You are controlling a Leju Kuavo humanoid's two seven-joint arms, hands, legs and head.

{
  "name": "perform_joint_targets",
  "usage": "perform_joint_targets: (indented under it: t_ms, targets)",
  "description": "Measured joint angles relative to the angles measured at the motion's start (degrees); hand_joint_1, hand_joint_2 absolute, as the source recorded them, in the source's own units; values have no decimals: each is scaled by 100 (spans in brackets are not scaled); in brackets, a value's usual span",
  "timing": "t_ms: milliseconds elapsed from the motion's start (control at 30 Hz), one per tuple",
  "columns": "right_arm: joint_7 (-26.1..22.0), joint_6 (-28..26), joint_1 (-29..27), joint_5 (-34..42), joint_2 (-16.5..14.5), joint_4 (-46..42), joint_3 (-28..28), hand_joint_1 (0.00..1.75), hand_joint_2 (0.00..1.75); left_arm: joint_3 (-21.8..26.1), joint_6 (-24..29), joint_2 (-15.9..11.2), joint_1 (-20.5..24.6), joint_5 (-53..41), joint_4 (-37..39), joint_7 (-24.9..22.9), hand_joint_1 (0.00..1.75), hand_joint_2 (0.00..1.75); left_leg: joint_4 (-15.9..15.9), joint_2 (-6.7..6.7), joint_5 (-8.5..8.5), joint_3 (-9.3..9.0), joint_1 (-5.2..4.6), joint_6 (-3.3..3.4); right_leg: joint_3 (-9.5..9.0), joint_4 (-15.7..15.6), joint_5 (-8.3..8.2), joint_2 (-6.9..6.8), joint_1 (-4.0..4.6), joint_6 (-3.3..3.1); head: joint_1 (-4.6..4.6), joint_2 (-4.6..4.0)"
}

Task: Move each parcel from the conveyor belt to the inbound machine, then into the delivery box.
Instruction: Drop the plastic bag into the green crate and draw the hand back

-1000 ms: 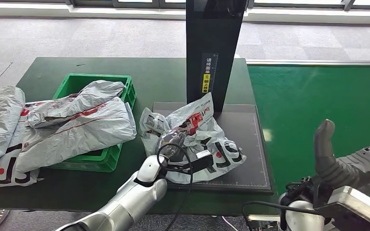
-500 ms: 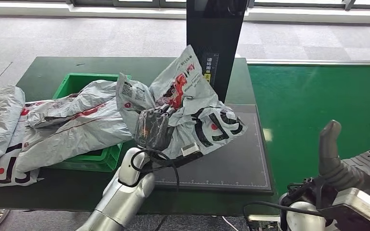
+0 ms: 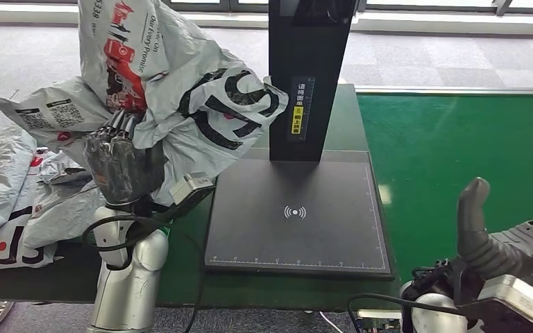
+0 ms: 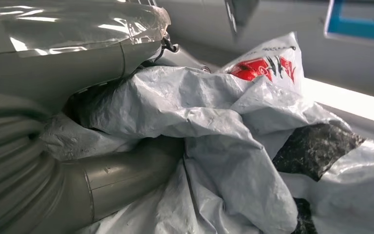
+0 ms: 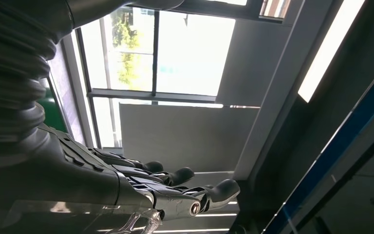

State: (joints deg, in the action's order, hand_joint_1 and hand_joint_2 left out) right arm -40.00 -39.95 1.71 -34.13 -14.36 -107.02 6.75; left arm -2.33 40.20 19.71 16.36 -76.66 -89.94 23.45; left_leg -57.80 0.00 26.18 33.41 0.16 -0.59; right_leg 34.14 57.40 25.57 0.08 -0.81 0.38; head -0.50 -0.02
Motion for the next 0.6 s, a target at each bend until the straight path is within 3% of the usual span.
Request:
perform_joint_targets:
  t_ms: [367,600]
  targets:
    - [22,0,-75,12,0,86,0,0,175,594,-5,-24,-165,267,-780,60,175,175,0,0,0,-3,-1,0,-2,-1,0,1,-1,0,0,0]
    - [-1,0,-221,53,0,126,0,0,175,1377,-7,-44,-202,141,-527,-46,175,175,0,1,0,-4,0,0,0,-1,2,1,1,-2,2,0]
